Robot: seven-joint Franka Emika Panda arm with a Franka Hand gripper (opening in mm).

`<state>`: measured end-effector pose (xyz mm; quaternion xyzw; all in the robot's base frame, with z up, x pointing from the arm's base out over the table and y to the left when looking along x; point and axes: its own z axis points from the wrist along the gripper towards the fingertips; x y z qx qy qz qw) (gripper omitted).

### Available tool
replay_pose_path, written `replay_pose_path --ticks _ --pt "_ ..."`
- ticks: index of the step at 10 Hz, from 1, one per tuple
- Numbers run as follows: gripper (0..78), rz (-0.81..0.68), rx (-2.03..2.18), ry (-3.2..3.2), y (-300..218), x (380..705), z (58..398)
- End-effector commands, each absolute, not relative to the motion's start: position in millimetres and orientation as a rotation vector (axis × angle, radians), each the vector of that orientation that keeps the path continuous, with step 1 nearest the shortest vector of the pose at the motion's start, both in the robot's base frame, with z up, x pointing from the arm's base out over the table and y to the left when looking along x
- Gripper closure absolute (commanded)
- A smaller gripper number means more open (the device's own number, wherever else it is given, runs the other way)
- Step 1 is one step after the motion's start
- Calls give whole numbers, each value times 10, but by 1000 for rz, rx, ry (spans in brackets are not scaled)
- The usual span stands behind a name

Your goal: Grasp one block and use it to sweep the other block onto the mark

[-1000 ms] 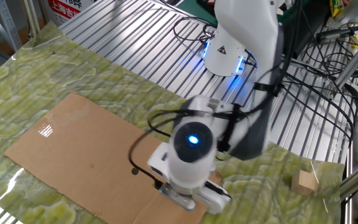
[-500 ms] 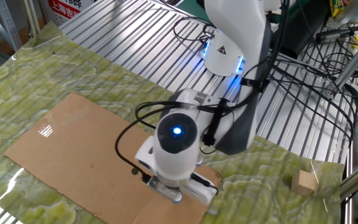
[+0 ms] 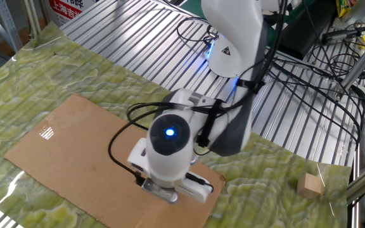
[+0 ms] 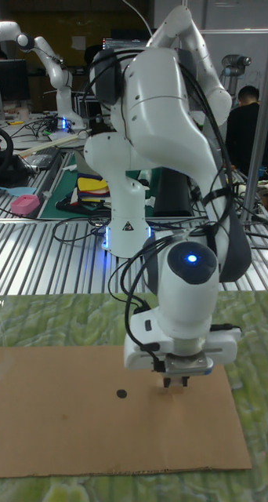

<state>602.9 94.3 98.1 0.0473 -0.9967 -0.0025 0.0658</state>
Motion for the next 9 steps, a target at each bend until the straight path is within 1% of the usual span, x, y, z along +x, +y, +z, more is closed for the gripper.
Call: replay_pose_path --ticks 1,2,3,5,7,8,9 --pt "764 10 243 -2997 731 6098 951" --pt "764 45 325 -2981 586 6136 979" --pt "764 41 339 -2970 560 6141 985" --pt "764 -134 209 -2970 715 6102 1018" --pt "764 -185 147 -2943 912 6023 1090" --pt "764 -180 147 -2935 997 5982 1100" --pt "764 -117 177 -2927 1033 5952 1095"
